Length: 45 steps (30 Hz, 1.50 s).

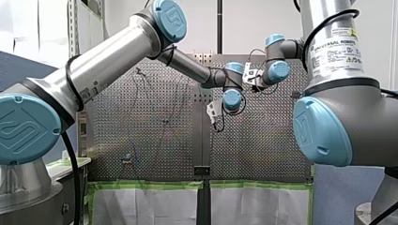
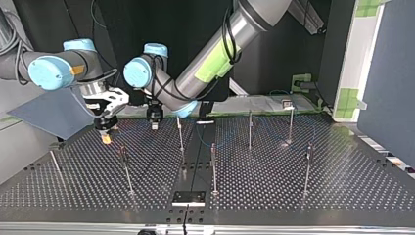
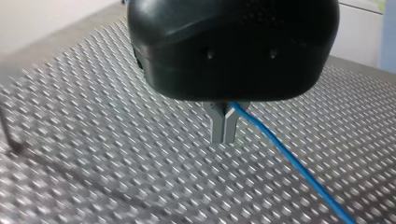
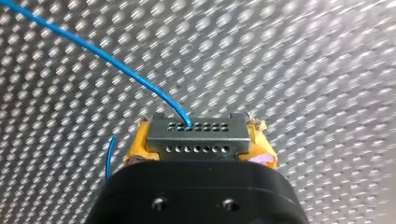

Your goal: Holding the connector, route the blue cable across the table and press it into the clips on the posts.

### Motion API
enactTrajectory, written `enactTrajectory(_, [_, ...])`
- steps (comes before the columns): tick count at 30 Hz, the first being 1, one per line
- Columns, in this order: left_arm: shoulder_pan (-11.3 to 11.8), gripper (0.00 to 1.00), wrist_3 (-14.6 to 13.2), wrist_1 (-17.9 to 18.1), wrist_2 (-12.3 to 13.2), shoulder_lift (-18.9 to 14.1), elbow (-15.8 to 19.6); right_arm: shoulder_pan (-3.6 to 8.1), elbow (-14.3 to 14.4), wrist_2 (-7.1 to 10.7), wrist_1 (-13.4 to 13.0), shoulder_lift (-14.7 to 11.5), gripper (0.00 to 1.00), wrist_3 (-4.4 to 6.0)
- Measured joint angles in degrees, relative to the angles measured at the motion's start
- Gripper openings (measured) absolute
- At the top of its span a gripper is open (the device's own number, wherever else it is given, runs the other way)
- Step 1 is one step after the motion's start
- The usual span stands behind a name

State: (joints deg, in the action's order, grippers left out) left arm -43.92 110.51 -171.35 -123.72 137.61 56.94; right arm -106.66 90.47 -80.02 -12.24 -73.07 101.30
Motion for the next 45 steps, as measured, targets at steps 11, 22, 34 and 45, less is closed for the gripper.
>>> enactTrajectory(11, [-1.6,0.0,-0.3,-1.8,-1.8,-5.7,0.2,0.05,-0.5,0.44,2.7,-3.2,0.0,0.55])
enactTrajectory(22, [-2.3,0.0,-1.1,-2.4,-1.7,-7.7,0.3,0.05,-0.8,0.49,3.6,-5.3,0.0,0.58])
enactTrajectory(34, [-1.9,0.0,-2.7,0.5,-1.3,-7.7,-2.4,0.16,-2.7,1.38,4.7,-5.3,0.0,0.58])
enactTrajectory(45, [-0.3,0.0,-3.0,2.8,0.0,-7.6,-3.2,1.07,-4.6,2.12,5.3,-5.0,0.0,0.78])
